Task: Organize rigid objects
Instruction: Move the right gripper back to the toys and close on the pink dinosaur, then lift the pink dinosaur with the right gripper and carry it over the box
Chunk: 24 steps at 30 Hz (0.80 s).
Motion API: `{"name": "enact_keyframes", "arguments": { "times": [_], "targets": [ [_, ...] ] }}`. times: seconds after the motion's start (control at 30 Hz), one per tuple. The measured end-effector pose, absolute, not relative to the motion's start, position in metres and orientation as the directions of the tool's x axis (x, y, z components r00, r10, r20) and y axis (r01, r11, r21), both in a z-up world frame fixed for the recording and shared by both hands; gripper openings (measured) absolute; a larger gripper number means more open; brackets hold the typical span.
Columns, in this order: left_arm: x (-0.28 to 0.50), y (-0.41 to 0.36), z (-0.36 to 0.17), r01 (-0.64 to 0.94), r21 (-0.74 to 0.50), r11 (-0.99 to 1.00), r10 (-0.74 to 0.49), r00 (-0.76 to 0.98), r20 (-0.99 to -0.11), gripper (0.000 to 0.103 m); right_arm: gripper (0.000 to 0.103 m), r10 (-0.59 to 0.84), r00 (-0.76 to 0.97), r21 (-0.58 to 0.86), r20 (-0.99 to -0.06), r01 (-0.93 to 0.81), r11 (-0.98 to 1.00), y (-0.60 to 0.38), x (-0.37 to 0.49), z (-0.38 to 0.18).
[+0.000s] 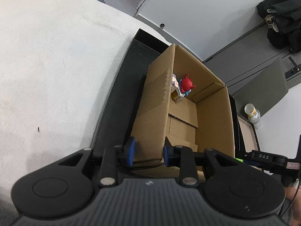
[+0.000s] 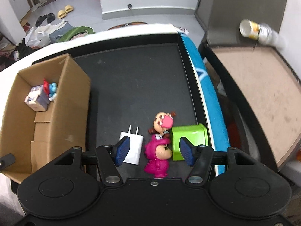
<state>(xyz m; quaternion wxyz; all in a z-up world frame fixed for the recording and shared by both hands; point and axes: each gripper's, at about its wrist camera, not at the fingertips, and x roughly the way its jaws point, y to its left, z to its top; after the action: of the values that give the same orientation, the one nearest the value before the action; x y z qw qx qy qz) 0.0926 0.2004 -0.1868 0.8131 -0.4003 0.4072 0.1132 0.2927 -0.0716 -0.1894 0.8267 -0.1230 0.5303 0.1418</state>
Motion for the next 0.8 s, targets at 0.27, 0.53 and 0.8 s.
{"name": "enact_keyframes", "arguments": {
  "times": [0.27, 0.53, 0.8],
  "targets": [
    [0.093, 0.2, -0.187, -0.51, -0.56, 0.653, -0.142, 0.643, -0.753, 0.028, 0.054, 0.07, 0.388, -0.085, -0.919, -0.367, 0.926, -0.067, 0.293, -0.203],
    [0.092, 0.201, -0.186, -0.51, -0.56, 0.653, -0.142, 0.643, -0.753, 0.028, 0.034, 0.048, 0.372, -0.103, -0.927, -0.375, 0.921, -0.06, 0.289, -0.204],
    [0.092, 0.2, -0.186, -0.51, -0.559, 0.653, -0.142, 0.643, -0.753, 0.028, 0.037, 0.01, 0.341, -0.126, -0.94, -0.374, 0.919, -0.061, 0.294, -0.22]
  ]
}}
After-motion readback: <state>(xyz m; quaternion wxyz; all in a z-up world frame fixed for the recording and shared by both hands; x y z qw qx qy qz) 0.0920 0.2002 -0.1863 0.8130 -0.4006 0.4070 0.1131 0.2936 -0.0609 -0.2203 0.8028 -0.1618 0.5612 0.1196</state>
